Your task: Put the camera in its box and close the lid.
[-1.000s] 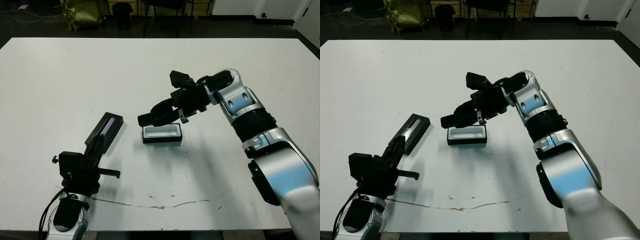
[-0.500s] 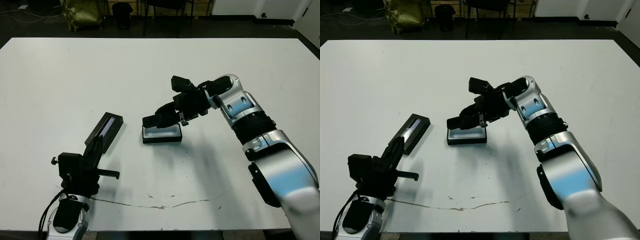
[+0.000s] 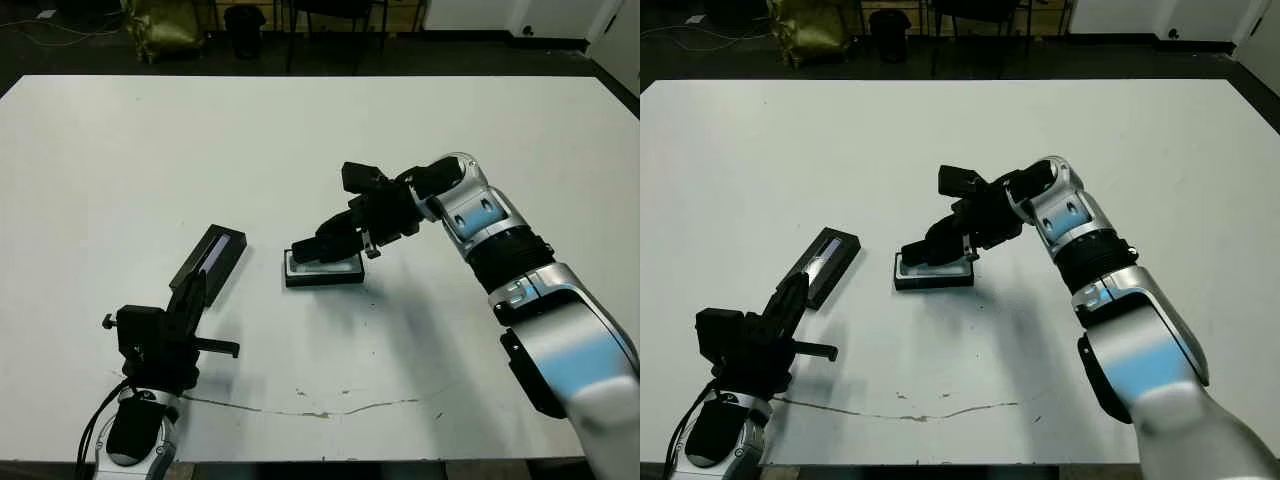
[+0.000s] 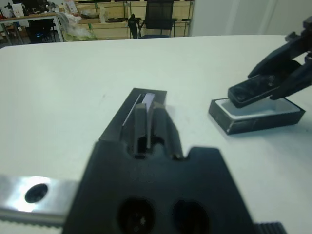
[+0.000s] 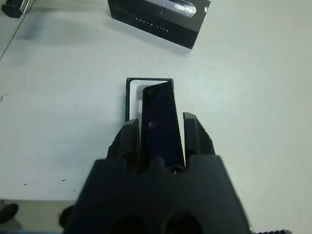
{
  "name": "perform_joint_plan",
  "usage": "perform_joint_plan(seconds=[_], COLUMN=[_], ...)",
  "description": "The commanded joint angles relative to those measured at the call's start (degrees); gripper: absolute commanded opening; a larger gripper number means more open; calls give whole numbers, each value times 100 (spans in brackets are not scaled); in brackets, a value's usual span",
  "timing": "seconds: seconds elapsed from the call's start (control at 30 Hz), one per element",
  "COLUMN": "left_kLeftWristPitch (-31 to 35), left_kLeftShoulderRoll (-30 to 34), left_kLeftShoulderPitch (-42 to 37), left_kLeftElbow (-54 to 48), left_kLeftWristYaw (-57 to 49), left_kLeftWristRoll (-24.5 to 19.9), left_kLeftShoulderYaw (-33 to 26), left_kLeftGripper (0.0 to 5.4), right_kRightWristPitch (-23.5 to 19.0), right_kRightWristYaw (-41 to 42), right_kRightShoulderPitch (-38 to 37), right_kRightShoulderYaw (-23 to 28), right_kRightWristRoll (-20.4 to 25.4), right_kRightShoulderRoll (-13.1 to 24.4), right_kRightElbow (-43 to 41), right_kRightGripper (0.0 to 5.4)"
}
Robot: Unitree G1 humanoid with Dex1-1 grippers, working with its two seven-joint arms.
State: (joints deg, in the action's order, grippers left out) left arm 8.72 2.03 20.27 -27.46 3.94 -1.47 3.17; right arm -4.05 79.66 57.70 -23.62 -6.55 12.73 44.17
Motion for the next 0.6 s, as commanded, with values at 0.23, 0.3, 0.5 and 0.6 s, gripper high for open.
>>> perform_joint_plan(seconds=[0.23,0.3,0.5,0.6], left_kLeftWristPitch=[47,82,60,21], left_kLeftShoulderRoll=[54,41,41,43], left_kLeftShoulderPitch=[42,50,53,64], left_kLeftElbow=[65,41,39,47], left_kLeftWristYaw=[-16,-12,-18,-33], left_kLeftWristRoll=[47,27,46,89], left_kLeftShoulderYaw=[-2,-3,3,15], left_kLeftGripper=[0,0,0,0], right_kRightWristPitch=[258,304,235,232], right_kRightWristYaw=[-26,-62,-127,-143], right_kRightShoulderPitch=[-226,-263,-326,-349], right_kRightShoulderYaw=[-100,-112,-199,-228], right_kRightWristRoll=[-110,-142,-282,-282], right_kRightShoulderRoll=[118,130,123,100], right_kRightElbow=[72,92,42,38], right_kRightGripper=[85,85,85,85])
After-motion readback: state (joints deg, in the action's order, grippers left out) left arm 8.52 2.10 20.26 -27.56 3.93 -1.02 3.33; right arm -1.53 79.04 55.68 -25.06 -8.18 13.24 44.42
